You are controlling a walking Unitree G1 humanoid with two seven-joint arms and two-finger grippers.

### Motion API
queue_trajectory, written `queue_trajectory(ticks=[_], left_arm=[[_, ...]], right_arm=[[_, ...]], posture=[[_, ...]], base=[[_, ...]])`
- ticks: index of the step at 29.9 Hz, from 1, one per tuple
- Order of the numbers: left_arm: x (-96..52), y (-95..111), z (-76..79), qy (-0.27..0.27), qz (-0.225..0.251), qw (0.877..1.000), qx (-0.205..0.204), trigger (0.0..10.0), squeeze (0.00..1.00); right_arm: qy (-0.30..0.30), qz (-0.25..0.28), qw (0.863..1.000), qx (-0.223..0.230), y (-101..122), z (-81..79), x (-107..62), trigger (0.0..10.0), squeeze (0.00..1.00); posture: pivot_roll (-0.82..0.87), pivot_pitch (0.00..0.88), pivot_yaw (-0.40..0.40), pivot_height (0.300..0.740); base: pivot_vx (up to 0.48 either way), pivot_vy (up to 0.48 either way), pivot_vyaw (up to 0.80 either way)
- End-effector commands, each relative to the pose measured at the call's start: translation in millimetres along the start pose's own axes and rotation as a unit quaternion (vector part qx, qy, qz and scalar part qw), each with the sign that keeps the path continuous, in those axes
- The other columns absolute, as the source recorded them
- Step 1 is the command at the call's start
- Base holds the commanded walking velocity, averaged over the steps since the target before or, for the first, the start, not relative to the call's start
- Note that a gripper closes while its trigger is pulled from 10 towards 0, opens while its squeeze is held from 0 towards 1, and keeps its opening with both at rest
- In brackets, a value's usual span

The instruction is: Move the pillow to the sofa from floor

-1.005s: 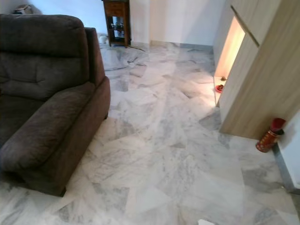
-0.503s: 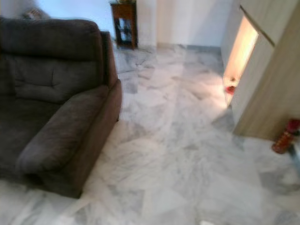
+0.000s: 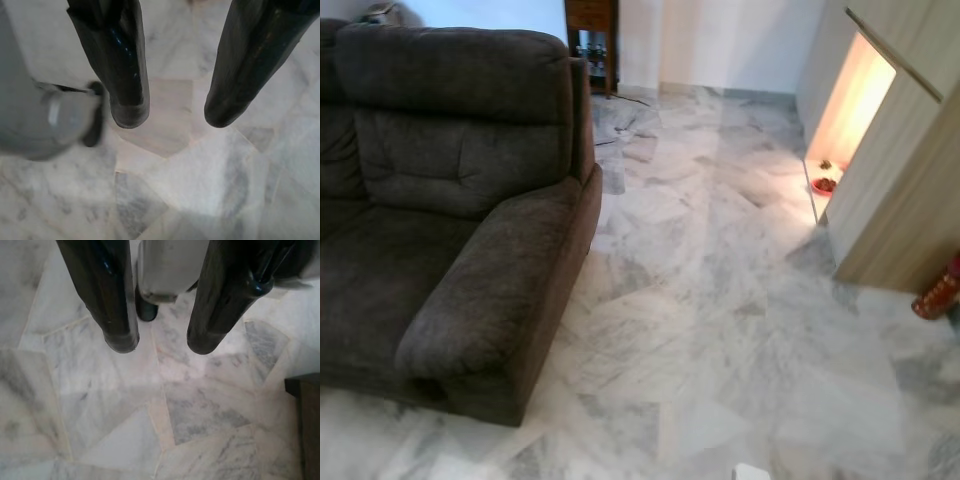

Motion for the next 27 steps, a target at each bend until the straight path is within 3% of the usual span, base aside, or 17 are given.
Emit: queue_trajectory(ticks=[1, 27], left_arm=[[-1.2, -4, -6.6, 0.005, -0.011, 1.0, 0.01, 10.0, 0.0], [-4.1, -9, -18.3, 0.003, -0.017, 1.0, 0.019, 10.0, 0.0]], right_arm=[[0.014, 0.004, 1.0, 0.0, 4, -10.7, 2.3, 10.0, 0.0], [0.019, 0.001, 1.0, -0.004, 4, -14.8, 3.0, 10.0, 0.0]], posture=[[0.08, 0.075, 0.017, 0.74], [0.07, 0.037, 0.026, 0.74]], base=[[0.0, 0.48, 0.0], [0.0, 0.48, 0.0]])
Point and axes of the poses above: a point about 5 cm out from each wrist's last joint towards the gripper, its own x axis pointing out of the wrist towards the gripper, its own y axis along the axis of the wrist's last joint, z = x × y, the point moved 1 cm from there along x, pointing out of the wrist towards the gripper, and after that the axes turned 1 degree about x, right-handed, at the moved point
